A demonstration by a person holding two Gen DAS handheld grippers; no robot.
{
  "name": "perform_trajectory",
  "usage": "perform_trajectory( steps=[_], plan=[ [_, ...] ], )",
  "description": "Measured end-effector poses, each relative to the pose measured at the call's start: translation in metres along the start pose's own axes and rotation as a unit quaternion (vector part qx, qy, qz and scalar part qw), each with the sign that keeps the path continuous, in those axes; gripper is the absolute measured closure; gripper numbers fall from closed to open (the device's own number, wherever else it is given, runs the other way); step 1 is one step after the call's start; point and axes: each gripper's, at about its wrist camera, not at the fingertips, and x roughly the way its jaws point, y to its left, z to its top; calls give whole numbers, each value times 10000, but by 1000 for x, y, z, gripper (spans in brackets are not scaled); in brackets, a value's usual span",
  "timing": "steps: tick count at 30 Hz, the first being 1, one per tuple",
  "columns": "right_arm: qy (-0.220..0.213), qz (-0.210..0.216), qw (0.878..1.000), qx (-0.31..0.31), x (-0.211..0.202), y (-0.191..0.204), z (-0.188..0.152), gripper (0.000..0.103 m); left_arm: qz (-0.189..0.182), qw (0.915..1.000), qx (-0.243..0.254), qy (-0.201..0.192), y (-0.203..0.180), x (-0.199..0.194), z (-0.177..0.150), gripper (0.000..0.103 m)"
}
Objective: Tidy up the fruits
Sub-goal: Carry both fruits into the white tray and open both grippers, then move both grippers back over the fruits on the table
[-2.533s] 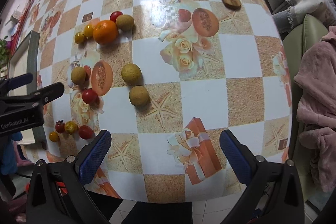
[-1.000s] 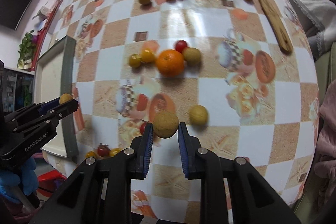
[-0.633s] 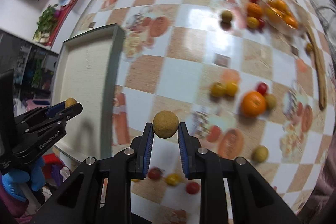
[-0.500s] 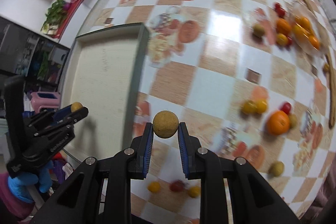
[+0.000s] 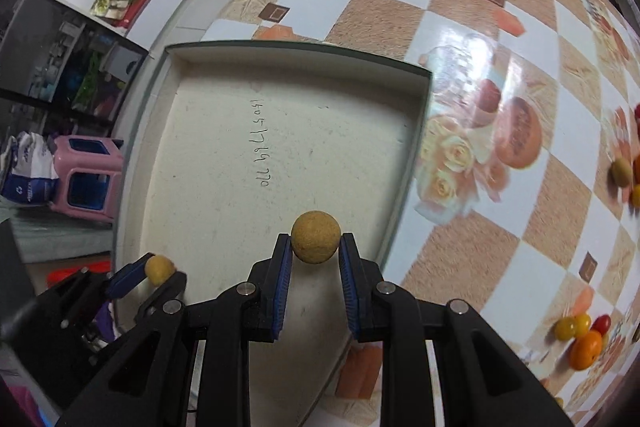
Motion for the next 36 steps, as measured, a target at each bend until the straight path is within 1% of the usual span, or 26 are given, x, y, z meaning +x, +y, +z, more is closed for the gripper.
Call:
perform_trajectory(
  steps=[2, 3, 4, 5, 6, 7, 8, 9, 10, 12, 13, 15, 17, 18, 23, 26, 31, 33, 36],
  plan=[
    [72, -126, 9999, -84, 7, 4, 4, 76, -16, 10000, 10, -8, 0, 0, 0, 73],
    [117, -189, 9997, -129, 11, 6, 5, 76, -30, 10000, 11, 9, -1, -1, 0, 60],
    [140, -212, 9996, -156, 13, 7, 6, 76, -41, 10000, 8, 21, -2, -2, -1, 29],
    [172, -222, 9994, -195, 15, 9, 7, 76, -2, 10000, -11, -40, -1, -4, -2, 19],
    [194, -234, 9993, -218, 16, 10, 8, 75, 57, 9999, -16, -163, 0, -8, -3, 16],
    [190, -254, 9991, -268, 17, 12, 9, 70, 74, 9997, 41, -249, -1, -11, -4, 16],
    [186, -242, 9991, -303, 18, 16, 11, 66, 58, 9997, 93, -224, -2, -11, -5, 16],
    [195, -189, 9990, -351, 19, 18, 12, 50, 61, 9997, 136, -170, -3, -9, -6, 16],
    [206, -226, 9988, -385, 21, 20, 15, 37, 72, 9998, 166, -102, -4, -7, -6, 16],
    [178, -213, 9989, -386, 20, 21, 20, 34, 66, 9998, 175, -39, -5, -7, -7, 16],
    [121, -187, 9992, -335, 17, 21, 22, 28, 63, 9998, 167, -17, -5, -7, -8, 16],
    [-11, 5, 9997, -239, 8, 19, 27, 20, 43, 9999, 158, -4, -5, -11, -8, 16],
    [-222, 180, 9995, -94, -9, 12, 29, 19, 45, 9997, 224, -12, -7, -14, -9, 16],
    [-286, 188, 9994, -51, -16, 8, 27, 17, 63, 9996, 282, -20, -9, -16, -9, 16],
    [-582, 131, 9978, 301, -51, -28, 10, 16, 18, 9983, 572, -99, -23, -25, -9, 16],
    [-674, 58, 9959, 608, -70, -60, -10, 16, -50, 9970, 753, -187, -34, -32, -8, 16],
    [-690, -195, 9901, 1204, -91, -118, -63, 16, -196, 9928, 1115, -379, -60, -46, -2, 16],
    [-633, -297, 9854, 1551, -97, -147, -93, 16, -233, 9903, 1288, -463, -76, -51, 4, 16],
    [-562, -459, 9779, 1963, -100, -174, -126, 16, -346, 9854, 1579, -545, -107, -58, 13, 16]
  ],
)
